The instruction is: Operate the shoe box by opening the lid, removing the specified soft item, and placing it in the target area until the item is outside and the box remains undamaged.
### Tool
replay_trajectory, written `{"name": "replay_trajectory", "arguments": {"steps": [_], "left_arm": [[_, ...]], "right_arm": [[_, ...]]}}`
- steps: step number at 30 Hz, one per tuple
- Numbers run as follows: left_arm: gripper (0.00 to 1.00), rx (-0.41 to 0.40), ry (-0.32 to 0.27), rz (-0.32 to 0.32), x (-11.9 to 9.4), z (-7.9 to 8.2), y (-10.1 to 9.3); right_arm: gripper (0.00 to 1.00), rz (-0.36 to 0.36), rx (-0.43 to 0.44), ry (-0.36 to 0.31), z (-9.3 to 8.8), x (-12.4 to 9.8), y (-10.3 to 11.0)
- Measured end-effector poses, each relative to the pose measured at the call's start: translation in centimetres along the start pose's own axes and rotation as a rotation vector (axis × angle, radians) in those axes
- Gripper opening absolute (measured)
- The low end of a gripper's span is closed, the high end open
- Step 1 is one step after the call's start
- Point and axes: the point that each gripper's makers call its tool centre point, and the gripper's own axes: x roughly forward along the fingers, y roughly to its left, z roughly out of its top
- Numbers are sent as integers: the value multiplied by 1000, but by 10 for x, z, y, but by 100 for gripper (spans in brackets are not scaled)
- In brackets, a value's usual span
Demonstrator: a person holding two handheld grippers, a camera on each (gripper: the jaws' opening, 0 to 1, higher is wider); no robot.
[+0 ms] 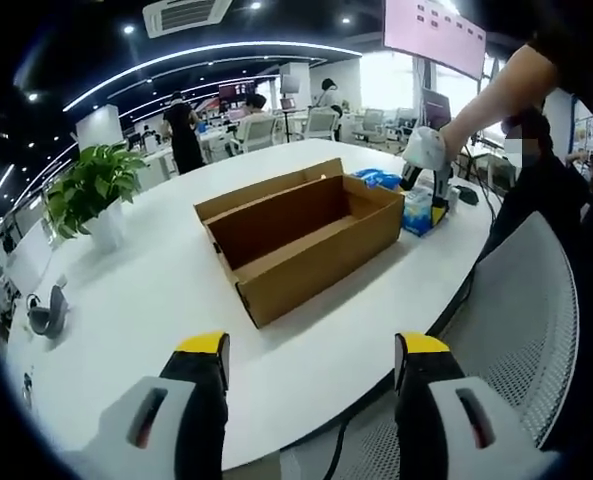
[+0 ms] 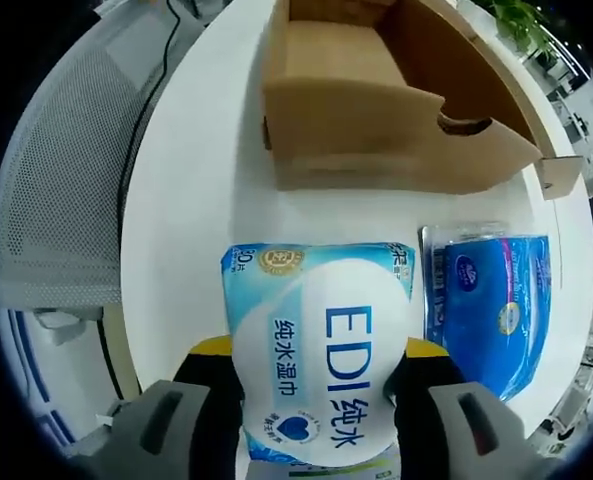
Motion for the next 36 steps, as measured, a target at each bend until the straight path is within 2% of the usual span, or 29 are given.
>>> {"name": "replay_trajectory", "arguments": {"steps": [4,7,10,13,17,20,25,28,30,33,35,36], "left_arm": [[67,-26,-13,-7,5,8,4],[67,-28,-25,-10,6,13,6],[67,-2,-22,-15,9,14,8],[67,61,-7,-25,13,14,11],[68,150,41,-19,18,11,19],[71,163,12,-27,21,17,19],[70,179,12,-49,27,22,21],[70,192,11,-63,30,25,23],[70,200,8,-67,31,28,26],[66,224,17,-75,34,35,32],[60,246,58,-98,35,32,33],[58,261,50,-95,37,36,36]], "right_arm": [[59,-43,3,4,-1,-4,-2],[56,-60,1,-11,3,-16,-2],[55,-82,5,-39,5,-24,-2],[55,-120,23,-57,6,-33,-3],[57,-158,96,-100,11,-46,0],[57,-187,159,-148,17,-54,3],[57,-209,229,-158,19,-64,13],[53,-248,262,-205,27,-75,14],[54,-278,316,-242,32,-83,11],[54,-310,390,-275,35,-92,9],[55,-343,455,-260,30,-97,6],[57,-359,508,-252,28,-99,6]]}}
